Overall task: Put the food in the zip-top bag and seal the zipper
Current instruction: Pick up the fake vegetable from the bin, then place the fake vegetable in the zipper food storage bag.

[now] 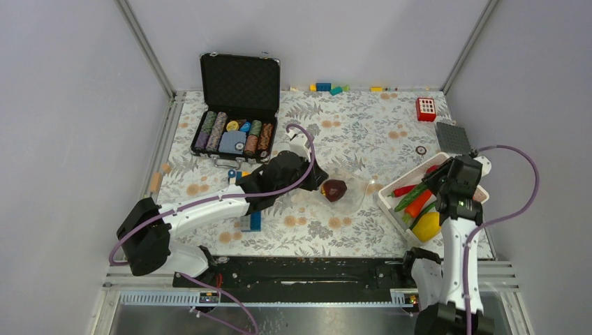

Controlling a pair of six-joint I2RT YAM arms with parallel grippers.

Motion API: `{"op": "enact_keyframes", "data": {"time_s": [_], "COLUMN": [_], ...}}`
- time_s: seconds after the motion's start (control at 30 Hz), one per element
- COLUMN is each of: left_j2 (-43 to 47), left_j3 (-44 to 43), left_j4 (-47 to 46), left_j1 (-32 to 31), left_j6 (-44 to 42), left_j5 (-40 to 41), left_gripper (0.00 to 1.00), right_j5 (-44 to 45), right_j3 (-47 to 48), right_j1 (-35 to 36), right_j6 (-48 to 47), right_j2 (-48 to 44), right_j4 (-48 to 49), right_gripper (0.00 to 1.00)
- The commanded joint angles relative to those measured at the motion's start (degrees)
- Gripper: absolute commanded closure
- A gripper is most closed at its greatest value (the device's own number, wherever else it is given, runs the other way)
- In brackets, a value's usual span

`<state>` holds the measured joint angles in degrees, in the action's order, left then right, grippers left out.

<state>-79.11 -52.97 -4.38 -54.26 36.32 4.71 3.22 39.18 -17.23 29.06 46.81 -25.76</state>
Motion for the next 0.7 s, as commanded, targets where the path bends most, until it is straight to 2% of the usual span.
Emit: {"op": "enact_keyframes", "data": {"time_s": [0.0,0.13,0.3,0.37,0.43,0.53,0.67], "left_j2": [1.92,1.04,0.27,0.27,0.27,-0.01,-0.17], "left_j3": [-1.57,-3.21,-4.98,-5.21,-5.42,-6.11,-6.05], "left_j4": [-1.15,1.17,4.09,4.29,4.29,6.74,8.08], "left_j1": [0.29,0.29,0.26,0.29,0.27,0.23,0.25], "left_j6": [1.34,2.25,3.29,4.01,5.09,6.59,8.38], "left_j5": [0.02,0.66,1.5,1.68,1.75,2.03,1.55], "left_gripper": [1.0,1.0,1.0,1.0,1.0,1.0,1.0], "right_j5": [-5.86,-6.69,-4.01,-2.79,-0.27,8.14,16.27], "right_j3": [4.7,8.82,11.42,11.04,10.13,8.8,3.39], "right_j1": [2.79,15.04,31.5,35.06,40.91,49.27,55.76], "right_j6": [-2.32,-4.6,-5.81,-5.83,-6.22,-7.95,-6.14], "right_j2": [-8.21,-10.68,-9.85,-9.02,-6.93,-3.11,0.59], "right_j4": [-2.93,-0.7,8.21,11.91,17.88,24.47,37.01], "right_gripper": [0.84,0.85,0.86,0.87,0.87,0.87,0.87]}}
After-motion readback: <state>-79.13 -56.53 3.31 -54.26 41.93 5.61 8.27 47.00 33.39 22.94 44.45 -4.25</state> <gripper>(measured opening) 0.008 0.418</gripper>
